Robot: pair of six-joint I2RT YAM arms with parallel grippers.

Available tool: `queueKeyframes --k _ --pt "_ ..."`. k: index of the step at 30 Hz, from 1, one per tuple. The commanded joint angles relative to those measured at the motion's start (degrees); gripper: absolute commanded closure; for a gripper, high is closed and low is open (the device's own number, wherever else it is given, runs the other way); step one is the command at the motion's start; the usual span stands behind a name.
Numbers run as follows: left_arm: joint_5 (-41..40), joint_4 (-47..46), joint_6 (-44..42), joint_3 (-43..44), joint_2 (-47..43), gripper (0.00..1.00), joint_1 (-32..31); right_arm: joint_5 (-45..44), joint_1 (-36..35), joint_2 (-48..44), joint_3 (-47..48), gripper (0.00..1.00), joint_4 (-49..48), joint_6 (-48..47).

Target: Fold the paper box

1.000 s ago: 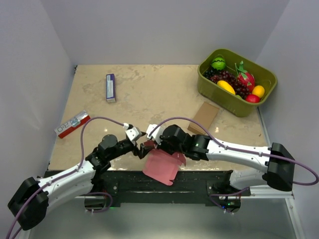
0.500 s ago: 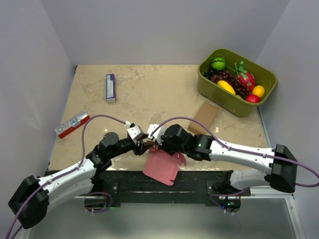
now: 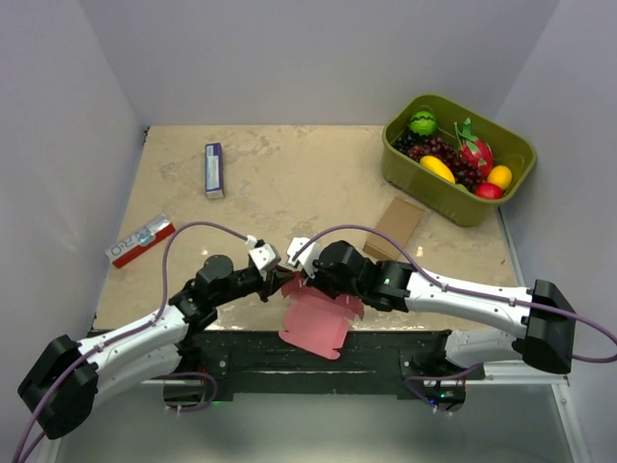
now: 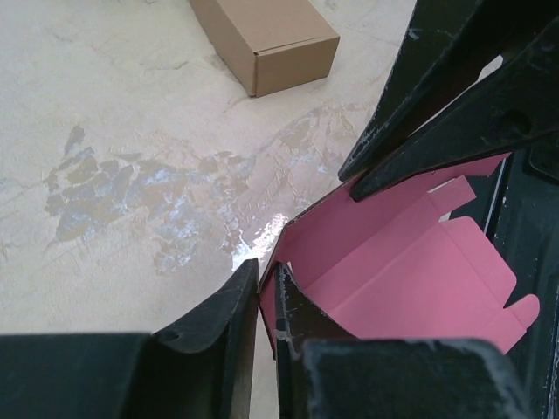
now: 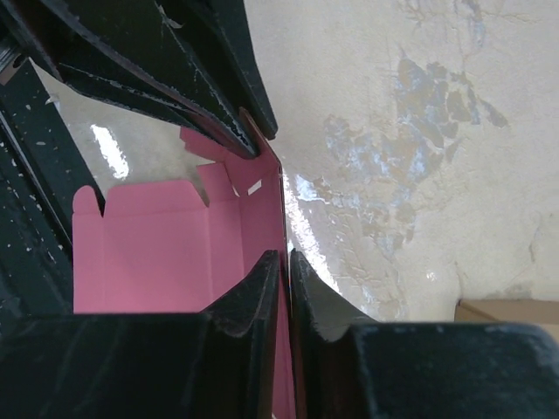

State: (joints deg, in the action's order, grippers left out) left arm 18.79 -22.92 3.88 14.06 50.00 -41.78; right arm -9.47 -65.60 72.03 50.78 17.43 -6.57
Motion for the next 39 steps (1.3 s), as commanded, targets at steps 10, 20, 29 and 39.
queueKeyframes --k 10,20,29,39 --pt "2.7 -1.4 -1.1 2.6 0.9 1.00 -1.2 -4.1 -0.1 -2.6 1.0 0.68 -2.0 1.1" --pt "-6.9 0.1 -1.9 2.1 -1.1 1.00 -1.9 -22.5 -0.1 -11.5 2.7 0.26 0.3 28.0" --pt "-10.1 -0.3 -3.3 2.7 1.2 1.00 -2.8 -16.5 -0.2 -15.3 -11.8 0.27 -15.9 69.9" --pt "-10.1 -0.8 -3.4 2.5 1.9 1.00 -3.7 -26.6 -0.1 -13.8 -18.4 0.22 -20.5 85.4"
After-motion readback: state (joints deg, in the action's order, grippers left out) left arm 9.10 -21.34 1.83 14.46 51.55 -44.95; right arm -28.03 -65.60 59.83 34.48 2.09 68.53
